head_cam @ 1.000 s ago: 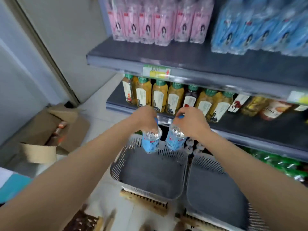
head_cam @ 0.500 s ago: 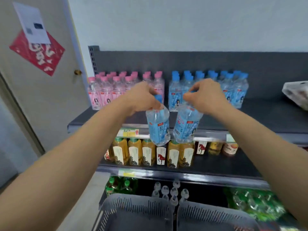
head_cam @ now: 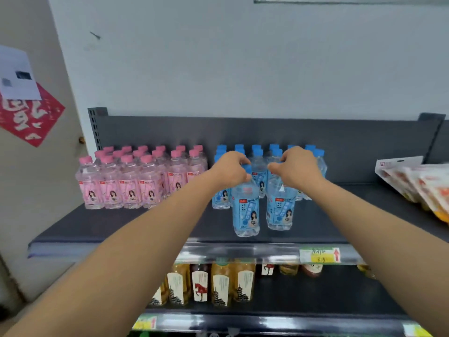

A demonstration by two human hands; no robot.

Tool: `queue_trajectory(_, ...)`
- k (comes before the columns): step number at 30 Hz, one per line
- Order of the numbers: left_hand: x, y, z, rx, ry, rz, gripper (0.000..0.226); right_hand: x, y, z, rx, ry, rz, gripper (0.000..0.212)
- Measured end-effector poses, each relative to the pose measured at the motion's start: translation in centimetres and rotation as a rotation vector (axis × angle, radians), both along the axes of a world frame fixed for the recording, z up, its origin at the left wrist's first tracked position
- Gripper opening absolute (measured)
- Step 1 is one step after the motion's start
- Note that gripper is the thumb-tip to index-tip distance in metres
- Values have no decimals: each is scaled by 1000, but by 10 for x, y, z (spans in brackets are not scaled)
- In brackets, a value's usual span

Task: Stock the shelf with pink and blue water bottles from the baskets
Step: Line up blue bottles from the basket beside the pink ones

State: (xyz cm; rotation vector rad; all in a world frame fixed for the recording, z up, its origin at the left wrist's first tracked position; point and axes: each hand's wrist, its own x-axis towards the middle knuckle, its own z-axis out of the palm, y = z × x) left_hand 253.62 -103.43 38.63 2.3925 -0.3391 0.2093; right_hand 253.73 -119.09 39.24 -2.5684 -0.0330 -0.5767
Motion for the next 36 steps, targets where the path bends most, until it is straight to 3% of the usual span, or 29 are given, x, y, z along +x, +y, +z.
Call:
queue_trajectory(5, 24, -16, -13, 10, -40, 18, 45, 26, -11, -17, 53, 62, 46, 32)
queue_trajectory(8, 32, -18, -21, -92, -40, 43, 52, 25, -17, -19, 117, 100, 138, 48)
queue_trajectory(11, 29, -8, -31, -193, 84, 71, 67, 23, -25, -29, 130, 205, 180, 75)
queue_trajectory(13, 25, -1, -47, -110, 211, 88, 66, 25, -32, -41, 146, 339, 204, 83)
queue_trajectory(17, 24, 1, -88, -2, 363, 96, 49, 31, -43, -71, 201, 545, 261, 73)
queue_trajectory(22, 47, -9, -108, -78, 323, 103, 33, 38, -49, -87, 385, 525, 349, 55)
queue_trajectory(26, 61, -22, -110, -79, 260, 138, 29, 53, -53, -96, 455, 435, 289, 48)
queue_trajectory(30, 71, -37, -113, -48, 229, 150, 16, 66, -56, -101, 476, 352, 208, 48)
queue_trajectory(36, 87, -48, -122, 26, 140, 277, 29, 80, -61, -110, 395, 298, 146, 63)
